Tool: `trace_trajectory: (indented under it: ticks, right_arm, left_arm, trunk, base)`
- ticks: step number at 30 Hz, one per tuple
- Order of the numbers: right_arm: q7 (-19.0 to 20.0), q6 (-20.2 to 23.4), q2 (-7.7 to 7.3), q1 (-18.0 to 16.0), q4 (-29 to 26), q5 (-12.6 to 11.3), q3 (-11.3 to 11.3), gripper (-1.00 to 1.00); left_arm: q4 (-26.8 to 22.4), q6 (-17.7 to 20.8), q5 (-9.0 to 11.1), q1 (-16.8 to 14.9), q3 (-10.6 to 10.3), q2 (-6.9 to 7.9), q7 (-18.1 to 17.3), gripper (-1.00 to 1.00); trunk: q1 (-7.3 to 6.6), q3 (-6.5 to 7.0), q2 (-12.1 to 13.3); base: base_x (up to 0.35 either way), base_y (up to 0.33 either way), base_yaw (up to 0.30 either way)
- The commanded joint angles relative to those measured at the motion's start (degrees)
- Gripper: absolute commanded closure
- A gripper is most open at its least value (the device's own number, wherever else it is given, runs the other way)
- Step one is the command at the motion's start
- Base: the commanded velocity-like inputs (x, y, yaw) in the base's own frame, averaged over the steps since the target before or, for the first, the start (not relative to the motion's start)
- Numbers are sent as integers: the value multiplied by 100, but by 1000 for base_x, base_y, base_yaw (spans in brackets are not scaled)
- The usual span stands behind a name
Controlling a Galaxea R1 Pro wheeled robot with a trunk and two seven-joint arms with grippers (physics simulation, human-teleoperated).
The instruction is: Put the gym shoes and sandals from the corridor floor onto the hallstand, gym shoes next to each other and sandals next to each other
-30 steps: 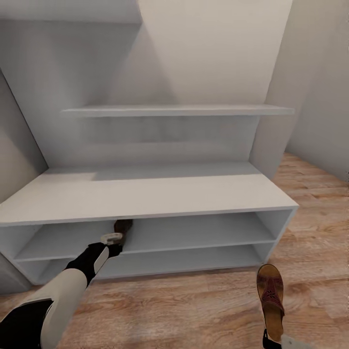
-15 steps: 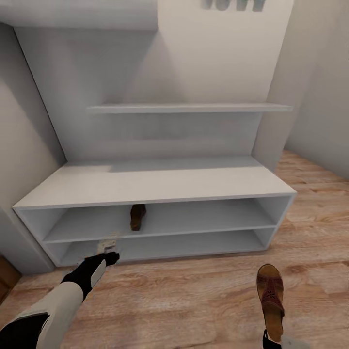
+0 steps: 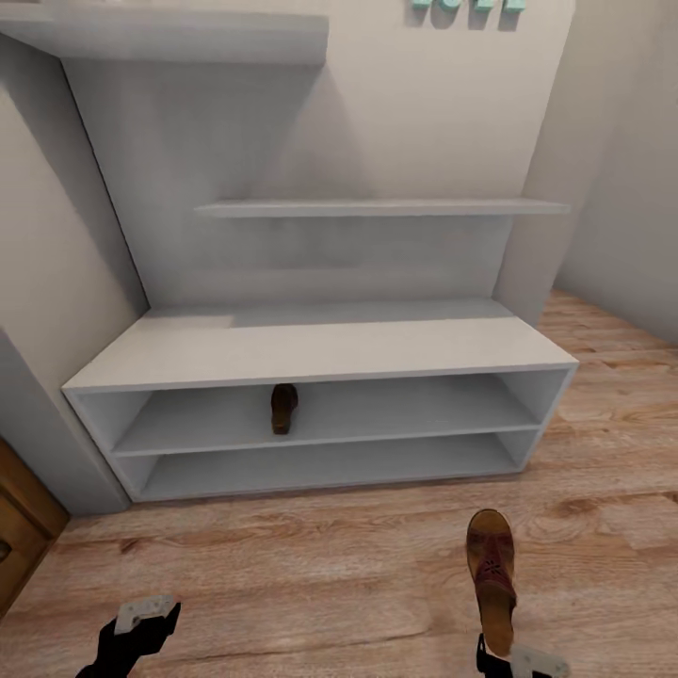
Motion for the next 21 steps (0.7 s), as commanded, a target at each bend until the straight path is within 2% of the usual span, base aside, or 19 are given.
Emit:
trace_trajectory:
  ticks: [1, 2, 3, 5, 8, 14, 21]
  right_arm:
    - [-32, -3, 68, -4, -25, 38, -3, 100]
    - [-54, 38, 191, -8, -91, 44, 65, 100]
    - [-152, 274, 398, -43, -239, 46, 225, 100]
    - [-429, 920, 633, -155, -595, 33, 520, 100]
    - [-552, 1260, 712, -192, -902, 21, 718, 100]
    - [-624, 1484, 776, -214, -1216, 12, 975, 100]
    - [-636, 1508, 788, -217, -1258, 10, 1023, 100]
  left_arm:
    - [7, -32, 50, 20, 26, 0, -55, -100]
    - [13, -94, 54, 54, 26, 2, -56, -100]
    - [71, -265, 55, 90, 26, -5, -57, -100]
    - [255, -479, 55, 107, 29, -17, -58, -100]
    - [312, -540, 58, 111, 31, -9, -58, -100]
    - [347, -578, 60, 113, 30, 1, -62, -100]
    - [352, -587, 60, 114, 27, -18, -66, -100]
  trunk:
    - [-1, -5, -2]
    - [-1, -5, -2]
    - [-1, -5, -2]
    - [-1, -5, -2]
    - [-1, -5, -2]
    - [-1, -5, -2]
    - [-1, -5, -2]
  base:
    - [-2, 2, 0]
    - [-2, 1, 0]
    - [0, 0, 0]
    - [0, 0, 0]
    - [0, 0, 0]
    - [0, 0, 0]
    - [0, 1, 0]
